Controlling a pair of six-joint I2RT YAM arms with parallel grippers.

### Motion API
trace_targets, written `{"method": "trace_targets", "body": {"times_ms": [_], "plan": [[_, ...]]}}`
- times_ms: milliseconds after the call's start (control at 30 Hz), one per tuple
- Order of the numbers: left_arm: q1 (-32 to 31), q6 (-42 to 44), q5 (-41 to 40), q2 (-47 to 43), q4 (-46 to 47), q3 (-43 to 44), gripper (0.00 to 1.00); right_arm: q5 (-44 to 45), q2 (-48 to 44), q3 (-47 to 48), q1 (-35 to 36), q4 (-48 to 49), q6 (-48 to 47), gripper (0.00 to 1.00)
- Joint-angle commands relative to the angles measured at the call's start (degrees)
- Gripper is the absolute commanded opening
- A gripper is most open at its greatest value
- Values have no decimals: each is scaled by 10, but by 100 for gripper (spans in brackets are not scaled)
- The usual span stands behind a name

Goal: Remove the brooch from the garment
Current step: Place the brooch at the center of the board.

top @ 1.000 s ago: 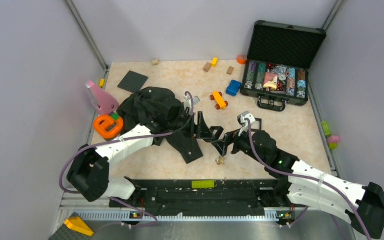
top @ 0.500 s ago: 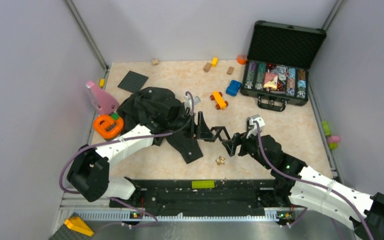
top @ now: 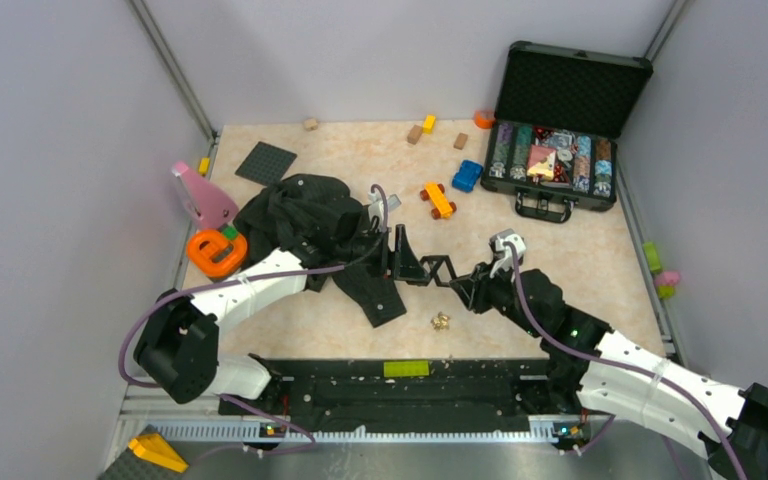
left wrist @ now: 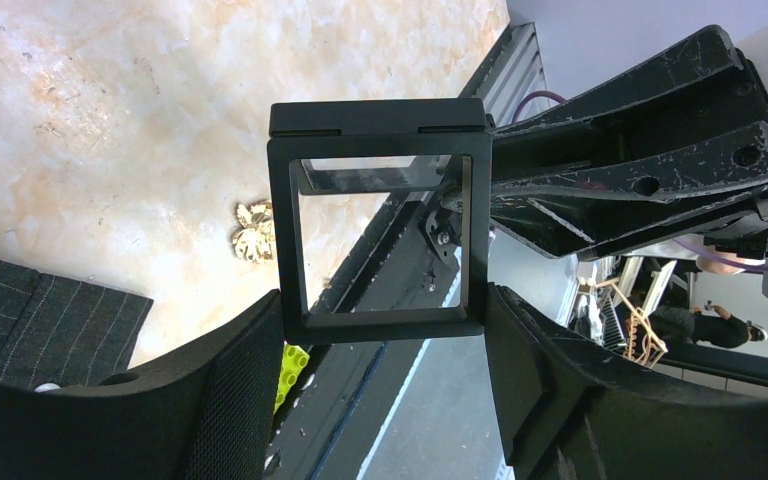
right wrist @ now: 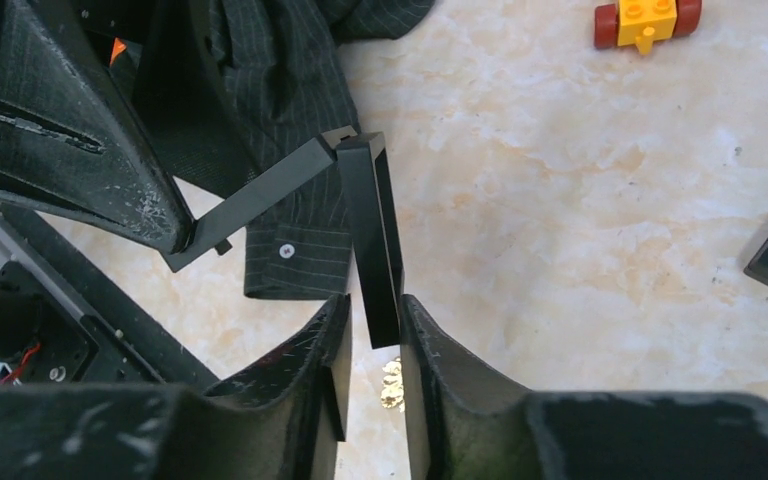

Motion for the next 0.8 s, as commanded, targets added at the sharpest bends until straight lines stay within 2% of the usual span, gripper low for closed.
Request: {"method": "trace_targets", "body": {"times_ms": [0,100,200,300,367,433,533,600,667,733,767], "plan": [[1,6,12,2,9,13,39,-8,-2,8,3,21,-3,23],[1,7,16,2,9,14,39,0,-2,7,3,22,-2,24],[1,7,22,2,8,15,39,5,3,7,3,22,-6,37],[1,9,25,2,3,16,39,12,10,11,3,19,-9,38],[1,9,28,0,1,16,39,19,12,12,2,20,-8,35],[1,9,30,-2,-1,16,39,17,9,10,3,21,-8,26],[1,9,32,-4,-2,17,39,12,4,8,3,21,-8,24],[1,11,33,-4,-3,19,40,11,5,9,3,22,-6,14],[1,16,30,-5,-7,20,54,9,4,11,3,21,-2,7],[1,32,13,-16,-21,21,69,6,2,15,3,12,10,6],[1,44,-1,-22,-30,23,72,7,2,19,2,2,21,6]]}}
